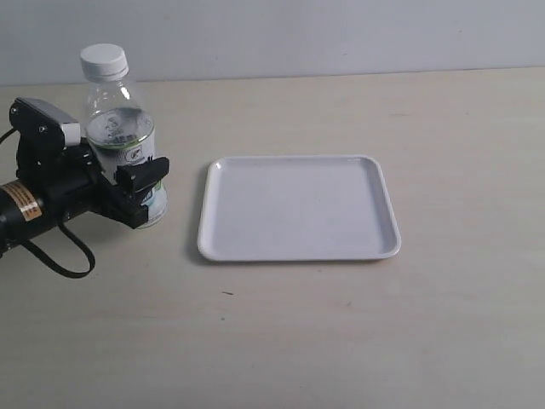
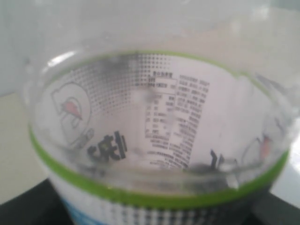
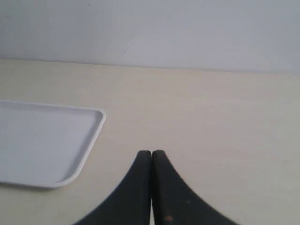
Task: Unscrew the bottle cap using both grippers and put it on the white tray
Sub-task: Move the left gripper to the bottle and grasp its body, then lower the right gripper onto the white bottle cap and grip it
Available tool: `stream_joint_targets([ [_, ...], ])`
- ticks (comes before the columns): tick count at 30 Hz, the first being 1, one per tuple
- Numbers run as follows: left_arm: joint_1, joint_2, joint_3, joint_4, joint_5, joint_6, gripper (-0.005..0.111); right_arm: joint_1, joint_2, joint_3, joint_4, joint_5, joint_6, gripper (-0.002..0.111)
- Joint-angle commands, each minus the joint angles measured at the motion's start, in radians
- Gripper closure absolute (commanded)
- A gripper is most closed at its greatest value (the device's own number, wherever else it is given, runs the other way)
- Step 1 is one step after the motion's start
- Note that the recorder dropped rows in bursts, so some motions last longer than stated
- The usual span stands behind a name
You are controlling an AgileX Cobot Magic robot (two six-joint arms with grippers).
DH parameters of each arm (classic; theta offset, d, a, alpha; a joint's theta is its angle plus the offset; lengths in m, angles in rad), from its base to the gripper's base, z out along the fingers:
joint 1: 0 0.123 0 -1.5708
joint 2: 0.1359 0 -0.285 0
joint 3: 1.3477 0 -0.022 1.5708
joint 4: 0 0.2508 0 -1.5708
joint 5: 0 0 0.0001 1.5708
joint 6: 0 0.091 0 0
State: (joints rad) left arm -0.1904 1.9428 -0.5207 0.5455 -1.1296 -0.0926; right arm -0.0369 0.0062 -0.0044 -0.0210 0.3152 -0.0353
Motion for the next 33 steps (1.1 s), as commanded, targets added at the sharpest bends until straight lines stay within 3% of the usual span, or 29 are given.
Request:
stream_joint_targets([
  [1,-0.001,-0.016,-0.003,0.048,-0.030,0.017,0.107,-0.006,-0.006,0.004,-0.093,-0.156,-0.030,0.108],
  [12,-0.001,-0.016,-0.005,0.087,-0.034,0.037,0.107,-0.006,-0.006,0.004,0.112,-0.398,0.137,0.108],
  [16,-0.001,-0.016,-0.005,0.126,-0.034,0.070,0.107,-0.006,-0.006,0.004,0.230,-0.614,0.317,0.108],
  [19,-0.001,-0.016,-0.005,0.126,-0.034,0.086,0.107,-0.006,-0.006,-0.041,0.157,-0.764,0.352,0.108],
  [26,-0.001,-0.016,-0.024,0.166,-0.010,0.093,0.107,-0.006,0.371,-0.530,-0.007,-0.381,0.351,0.108],
  [29,-0.001,-0.016,-0.026,0.177,-0.008,0.093,0.107,-0.006,0.617,-0.761,-0.043,-0.130,0.331,0.108],
  [33,-0.001,-0.016,-0.026,0.177,-0.008,0.093,0.107,-0.006,0.920,-1.084,0.021,0.289,0.116,0.108],
])
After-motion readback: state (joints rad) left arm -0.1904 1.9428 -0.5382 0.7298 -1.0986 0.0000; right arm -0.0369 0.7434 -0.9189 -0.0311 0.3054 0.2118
